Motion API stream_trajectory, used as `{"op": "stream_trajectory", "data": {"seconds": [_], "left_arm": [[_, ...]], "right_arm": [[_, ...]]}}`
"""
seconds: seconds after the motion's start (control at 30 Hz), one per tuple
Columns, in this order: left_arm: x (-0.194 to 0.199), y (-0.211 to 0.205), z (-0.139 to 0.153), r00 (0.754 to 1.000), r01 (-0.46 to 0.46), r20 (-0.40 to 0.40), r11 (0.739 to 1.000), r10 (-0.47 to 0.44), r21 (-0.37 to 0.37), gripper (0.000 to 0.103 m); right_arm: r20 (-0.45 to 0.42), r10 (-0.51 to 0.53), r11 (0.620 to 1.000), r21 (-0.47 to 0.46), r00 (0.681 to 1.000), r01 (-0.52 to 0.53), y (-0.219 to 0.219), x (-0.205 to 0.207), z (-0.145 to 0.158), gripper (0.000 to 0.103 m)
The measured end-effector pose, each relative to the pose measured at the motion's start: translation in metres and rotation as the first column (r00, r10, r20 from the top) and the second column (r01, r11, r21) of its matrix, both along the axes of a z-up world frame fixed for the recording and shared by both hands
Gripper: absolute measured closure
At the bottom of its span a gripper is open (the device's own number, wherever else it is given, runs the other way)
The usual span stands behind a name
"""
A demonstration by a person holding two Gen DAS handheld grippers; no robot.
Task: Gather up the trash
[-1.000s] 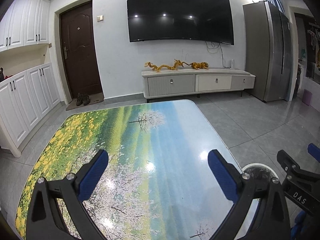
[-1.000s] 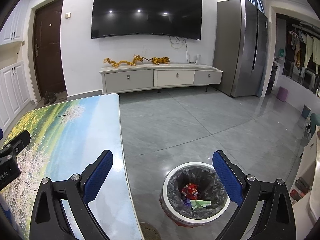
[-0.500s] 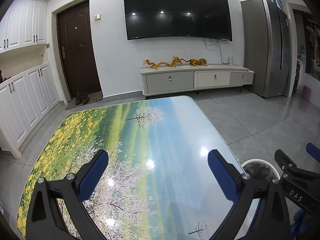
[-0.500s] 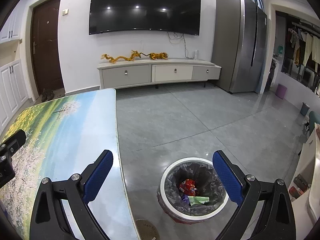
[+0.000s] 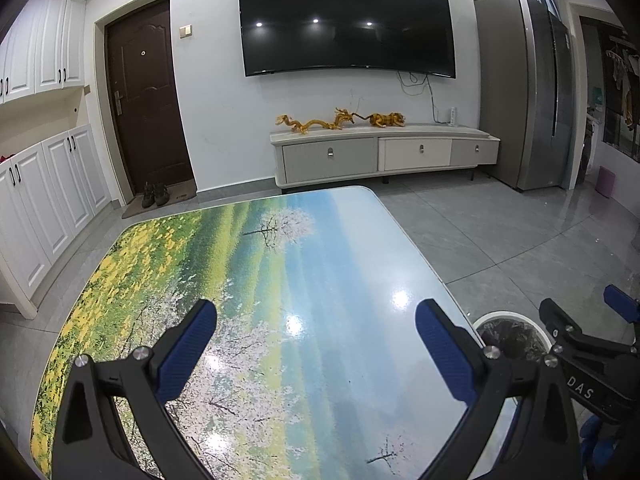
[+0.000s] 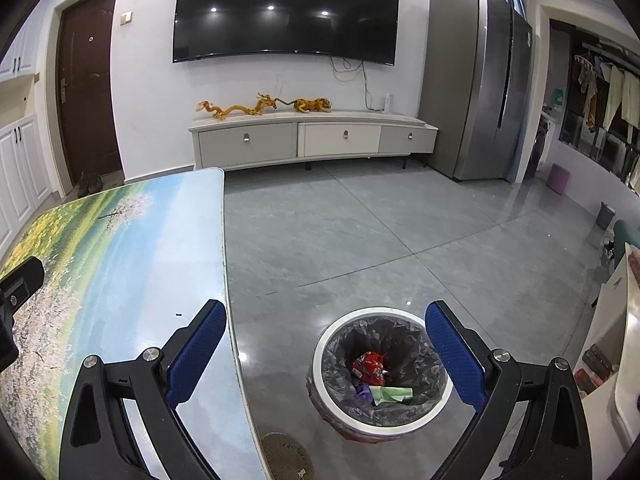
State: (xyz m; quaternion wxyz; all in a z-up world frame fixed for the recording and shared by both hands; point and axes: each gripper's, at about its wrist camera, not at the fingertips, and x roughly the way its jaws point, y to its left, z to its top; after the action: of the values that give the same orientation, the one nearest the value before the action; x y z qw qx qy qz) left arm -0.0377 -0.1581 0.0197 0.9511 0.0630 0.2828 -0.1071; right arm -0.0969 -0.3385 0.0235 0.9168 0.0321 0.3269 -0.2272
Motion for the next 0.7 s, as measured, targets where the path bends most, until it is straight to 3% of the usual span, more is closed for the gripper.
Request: {"op": "stream_trajectory", "data": {"seconds": [0.7], "left_arm": [[-0.0015,-0.0027,-0.0023,0.999,0.028,-0.037,0.999,-0.029,-0.017,0.003]], "right_arm": [[-0.023,-0.009,1.0,-0.009,1.0,0.009,-0.0007,-0.0023,-0.0039,0.005]]}}
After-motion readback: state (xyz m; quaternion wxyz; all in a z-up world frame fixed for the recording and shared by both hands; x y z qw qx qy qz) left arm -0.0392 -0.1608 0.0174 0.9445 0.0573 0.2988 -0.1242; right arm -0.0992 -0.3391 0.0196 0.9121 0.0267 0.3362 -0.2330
